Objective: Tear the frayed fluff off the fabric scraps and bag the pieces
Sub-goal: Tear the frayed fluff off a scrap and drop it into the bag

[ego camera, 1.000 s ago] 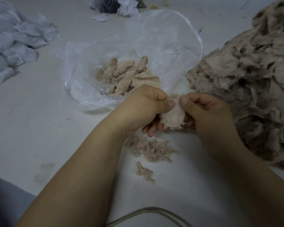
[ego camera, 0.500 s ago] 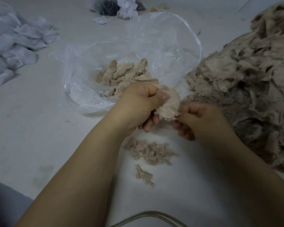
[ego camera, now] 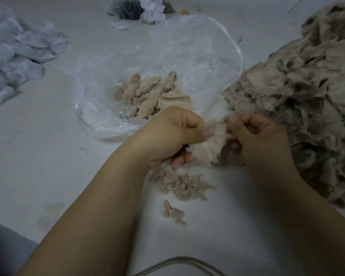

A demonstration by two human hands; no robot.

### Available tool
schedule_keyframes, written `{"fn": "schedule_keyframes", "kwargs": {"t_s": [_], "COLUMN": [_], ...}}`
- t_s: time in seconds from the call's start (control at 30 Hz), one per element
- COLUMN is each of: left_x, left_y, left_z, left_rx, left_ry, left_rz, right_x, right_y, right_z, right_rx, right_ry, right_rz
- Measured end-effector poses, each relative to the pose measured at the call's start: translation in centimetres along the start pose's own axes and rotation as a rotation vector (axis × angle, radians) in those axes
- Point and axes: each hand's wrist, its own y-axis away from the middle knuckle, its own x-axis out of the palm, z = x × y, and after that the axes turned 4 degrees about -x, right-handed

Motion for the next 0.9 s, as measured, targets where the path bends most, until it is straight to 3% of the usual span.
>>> {"fn": "schedule_keyframes", "kwargs": {"t_s": [0.1, 0.2, 0.63, 0.9], "left_x": [-0.06, 0.05, 0.05, -0.31], "left_y": [-0.26, -0.26, 0.17, -0.03], "left_z": [0.25, 0.37, 0.01, 0.13], "left_rx": [0.006, -0.025, -0.060, -0.033], "left_ry": [-0.024, -0.091, -0.147, -0.084], "left_rz": [-0.044, 0.022, 0.064, 0.038], "right_x": [0.34, 0.61, 0.49, 0.56], "right_y": [0.46, 0.78, 0.56, 0.62], "right_z": [0.09, 0.30, -0.37, -0.37], "right_rx": [0.022, -0.107, -0.042, -0.146], "right_ry": [-0.089, -0.033, 0.085, 0.269], "right_rz": [0.207, 0.319, 0.140, 0.096]}}
